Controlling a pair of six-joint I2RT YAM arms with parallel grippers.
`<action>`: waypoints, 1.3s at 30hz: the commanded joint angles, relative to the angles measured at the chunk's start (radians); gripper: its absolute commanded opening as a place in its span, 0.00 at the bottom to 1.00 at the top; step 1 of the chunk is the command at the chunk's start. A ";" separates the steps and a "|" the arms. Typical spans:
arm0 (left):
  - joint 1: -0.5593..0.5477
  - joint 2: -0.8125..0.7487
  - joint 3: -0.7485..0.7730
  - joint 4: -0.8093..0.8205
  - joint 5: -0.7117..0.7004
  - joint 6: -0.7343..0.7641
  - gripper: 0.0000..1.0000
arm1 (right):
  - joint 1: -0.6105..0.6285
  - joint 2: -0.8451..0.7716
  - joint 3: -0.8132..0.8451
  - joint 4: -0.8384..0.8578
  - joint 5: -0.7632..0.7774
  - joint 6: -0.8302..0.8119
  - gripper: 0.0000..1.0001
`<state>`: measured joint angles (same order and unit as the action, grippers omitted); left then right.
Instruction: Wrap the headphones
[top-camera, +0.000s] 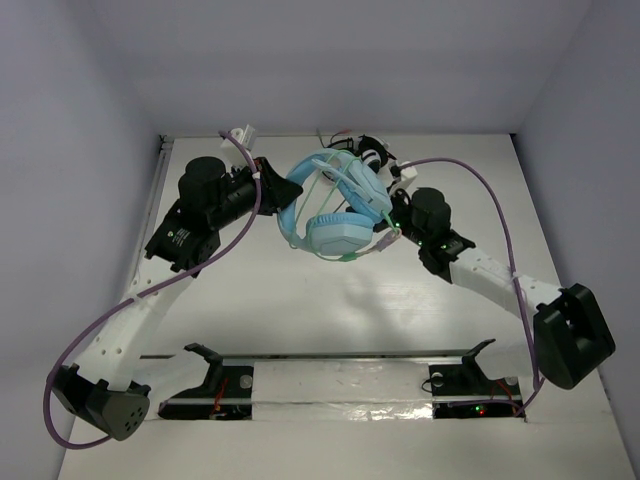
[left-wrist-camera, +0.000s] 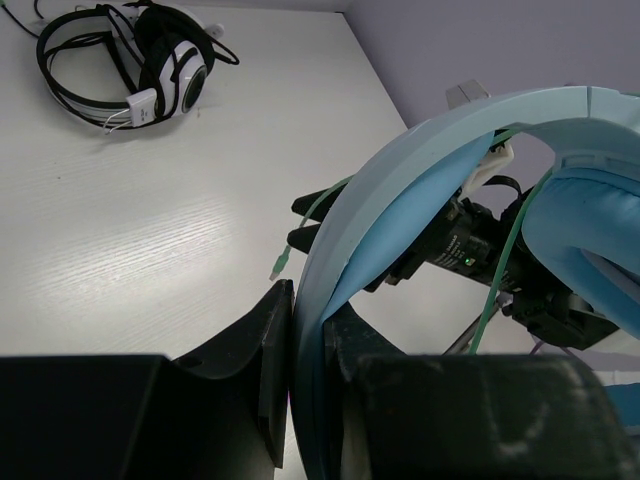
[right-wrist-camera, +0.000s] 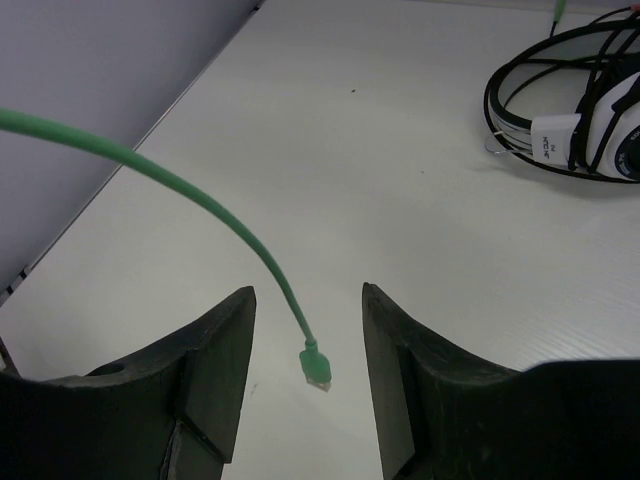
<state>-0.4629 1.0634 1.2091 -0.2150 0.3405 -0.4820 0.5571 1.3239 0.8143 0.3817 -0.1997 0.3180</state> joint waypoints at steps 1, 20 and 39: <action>0.003 -0.045 0.043 0.098 0.031 -0.053 0.00 | 0.000 0.017 0.034 0.063 0.017 -0.002 0.53; 0.003 -0.005 -0.028 0.215 -0.170 -0.157 0.00 | 0.000 0.060 -0.131 0.417 -0.205 0.398 0.00; -0.040 0.096 -0.281 0.536 -0.592 -0.308 0.00 | 0.067 0.147 -0.239 0.766 -0.414 0.862 0.00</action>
<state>-0.4877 1.1664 0.9272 0.1421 -0.1432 -0.7345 0.5991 1.4361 0.5690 1.0195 -0.5407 1.1027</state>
